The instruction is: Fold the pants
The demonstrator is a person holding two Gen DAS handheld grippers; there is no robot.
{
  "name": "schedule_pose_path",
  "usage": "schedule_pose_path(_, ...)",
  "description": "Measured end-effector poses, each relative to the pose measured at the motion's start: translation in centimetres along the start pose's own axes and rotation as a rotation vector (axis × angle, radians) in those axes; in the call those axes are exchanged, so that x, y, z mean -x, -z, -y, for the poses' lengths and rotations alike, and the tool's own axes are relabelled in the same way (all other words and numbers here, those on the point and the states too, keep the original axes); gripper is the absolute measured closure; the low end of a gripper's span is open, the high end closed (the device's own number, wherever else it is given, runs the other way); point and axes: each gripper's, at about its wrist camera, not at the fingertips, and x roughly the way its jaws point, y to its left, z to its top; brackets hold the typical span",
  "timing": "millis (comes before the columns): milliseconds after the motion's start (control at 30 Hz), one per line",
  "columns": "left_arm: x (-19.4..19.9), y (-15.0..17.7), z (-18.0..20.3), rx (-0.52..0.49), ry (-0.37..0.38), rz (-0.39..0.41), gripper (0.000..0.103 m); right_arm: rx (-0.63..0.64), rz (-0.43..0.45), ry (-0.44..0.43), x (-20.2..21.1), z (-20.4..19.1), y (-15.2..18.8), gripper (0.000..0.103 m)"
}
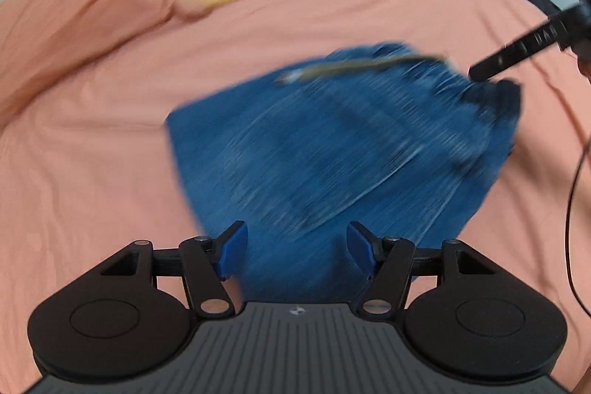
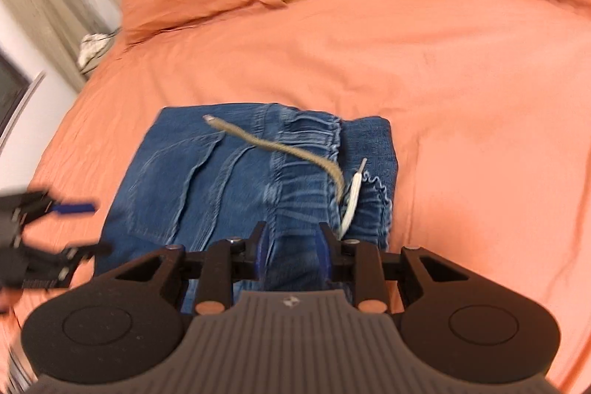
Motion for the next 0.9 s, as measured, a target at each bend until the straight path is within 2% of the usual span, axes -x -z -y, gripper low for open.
schedule_pose_path(100,-0.4,1.7,-2.5,0.08,0.008,-0.013,0.031,-0.032,-0.027,0.051,-2.6,0.5,-1.4,0.077)
schedule_pose_path(200,-0.9,2.7,-4.2,0.152,0.051,-0.011,0.031,-0.038,-0.049,0.095,-4.4,1.2,-1.9,0.066)
schedule_pose_path(267,-1.2,3.1,-4.7,0.172,0.066,-0.009,0.031,-0.088,-0.07,0.066,-5.3,2.0,-2.0,0.067)
schedule_pose_path(300,-1.3,3.1,-4.8,0.18,0.071,-0.008,0.031,-0.115,-0.073,0.056,-5.3,2.2,-2.0,0.075)
schedule_pose_path(333,-1.4,3.2,-4.9,0.187,0.076,-0.007,0.031,-0.129,-0.075,0.044,-5.3,2.2,-2.1,0.09)
schedule_pose_path(433,-1.7,2.9,-4.9,0.203,0.086,0.006,0.031,-0.046,-0.059,0.058,-3.9,0.3,-2.6,0.098)
schedule_pose_path(567,-1.5,2.6,-4.8,0.207,0.092,0.025,0.032,0.051,-0.006,0.047,0.3,-3.0,-3.2,0.1)
schedule_pose_path(667,-1.4,2.7,-4.8,0.199,0.09,0.025,0.032,0.09,0.007,0.041,2.8,-4.2,-2.4,0.101)
schedule_pose_path(800,-1.0,2.9,-4.3,0.169,0.092,0.009,0.032,0.119,-0.084,0.156,1.7,-3.2,0.0,0.101)
schedule_pose_path(867,-0.5,3.1,-4.1,0.156,0.104,0.002,0.032,0.069,-0.108,0.153,0.7,-1.9,1.2,0.1)
schedule_pose_path(900,-0.3,3.2,-4.0,0.15,0.115,-0.005,0.032,0.033,-0.108,0.134,0.4,-1.3,1.6,0.096)
